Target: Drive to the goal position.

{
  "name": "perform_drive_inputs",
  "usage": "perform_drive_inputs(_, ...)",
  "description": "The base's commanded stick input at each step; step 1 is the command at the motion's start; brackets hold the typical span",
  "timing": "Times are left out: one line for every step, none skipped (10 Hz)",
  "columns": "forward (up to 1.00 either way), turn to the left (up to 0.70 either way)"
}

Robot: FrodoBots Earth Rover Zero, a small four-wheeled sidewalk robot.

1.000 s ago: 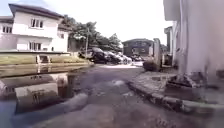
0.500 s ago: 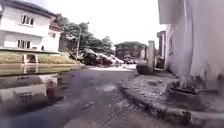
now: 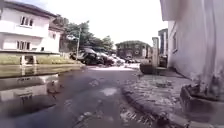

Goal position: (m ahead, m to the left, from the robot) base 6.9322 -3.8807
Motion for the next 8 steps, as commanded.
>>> perform_drive_inputs(0.69, 0.03)
perform_drive_inputs(0.69, 0.03)
perform_drive_inputs(0.69, 0.03)
perform_drive_inputs(0.69, 0.03)
perform_drive_inputs(0.69, 0.03)
perform_drive_inputs(0.69, 0.03)
perform_drive_inputs(0.69, 0.03)
perform_drive_inputs(0.69, 0.03)
